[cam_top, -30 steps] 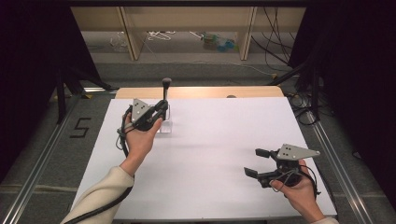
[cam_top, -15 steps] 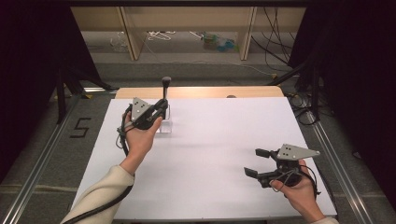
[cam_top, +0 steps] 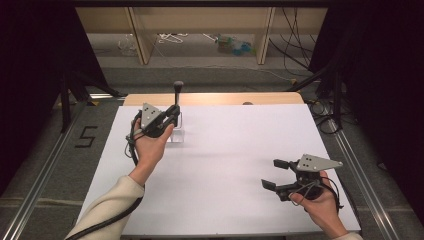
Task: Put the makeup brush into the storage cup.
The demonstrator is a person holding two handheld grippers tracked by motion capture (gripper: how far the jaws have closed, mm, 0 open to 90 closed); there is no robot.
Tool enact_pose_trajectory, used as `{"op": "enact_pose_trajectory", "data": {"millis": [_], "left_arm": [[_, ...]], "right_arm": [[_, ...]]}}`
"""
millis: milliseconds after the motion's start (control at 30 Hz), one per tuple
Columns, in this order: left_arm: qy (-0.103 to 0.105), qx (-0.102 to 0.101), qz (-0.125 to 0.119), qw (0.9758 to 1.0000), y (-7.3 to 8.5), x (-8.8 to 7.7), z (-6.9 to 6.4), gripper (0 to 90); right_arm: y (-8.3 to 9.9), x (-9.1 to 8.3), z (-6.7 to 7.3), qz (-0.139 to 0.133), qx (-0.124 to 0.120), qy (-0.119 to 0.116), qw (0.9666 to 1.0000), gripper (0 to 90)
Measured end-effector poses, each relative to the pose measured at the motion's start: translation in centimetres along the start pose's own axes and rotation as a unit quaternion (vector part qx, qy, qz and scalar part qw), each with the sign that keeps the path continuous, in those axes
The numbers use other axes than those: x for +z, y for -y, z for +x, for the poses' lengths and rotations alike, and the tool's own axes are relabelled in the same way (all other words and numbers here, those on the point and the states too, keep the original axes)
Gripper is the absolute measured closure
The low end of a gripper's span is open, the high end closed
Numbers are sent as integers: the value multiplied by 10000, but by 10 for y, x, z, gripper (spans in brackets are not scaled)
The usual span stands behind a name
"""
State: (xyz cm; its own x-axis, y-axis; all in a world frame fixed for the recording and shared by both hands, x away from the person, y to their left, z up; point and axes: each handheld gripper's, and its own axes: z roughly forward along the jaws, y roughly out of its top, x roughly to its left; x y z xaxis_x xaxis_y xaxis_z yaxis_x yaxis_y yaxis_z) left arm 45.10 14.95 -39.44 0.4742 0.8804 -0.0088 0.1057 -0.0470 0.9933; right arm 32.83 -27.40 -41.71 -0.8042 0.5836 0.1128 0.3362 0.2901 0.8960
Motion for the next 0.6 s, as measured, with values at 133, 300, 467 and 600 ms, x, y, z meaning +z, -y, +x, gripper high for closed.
{"op": "enact_pose_trajectory", "data": {"millis": [133,300,467,600], "left_arm": [[-1,5,3,10000,0,1,0,792],[-9,23,26,10000,0,2,0,792],[-12,36,29,10000,0,3,1,792],[-23,2,15,10000,-1,4,1,792]], "right_arm": [[0,0,0,8,14,-4,10000,166],[0,1,0,-76,32,-41,10000,166],[0,1,0,-86,44,-44,9999,166],[0,1,1,-84,41,-45,9999,167]]}}
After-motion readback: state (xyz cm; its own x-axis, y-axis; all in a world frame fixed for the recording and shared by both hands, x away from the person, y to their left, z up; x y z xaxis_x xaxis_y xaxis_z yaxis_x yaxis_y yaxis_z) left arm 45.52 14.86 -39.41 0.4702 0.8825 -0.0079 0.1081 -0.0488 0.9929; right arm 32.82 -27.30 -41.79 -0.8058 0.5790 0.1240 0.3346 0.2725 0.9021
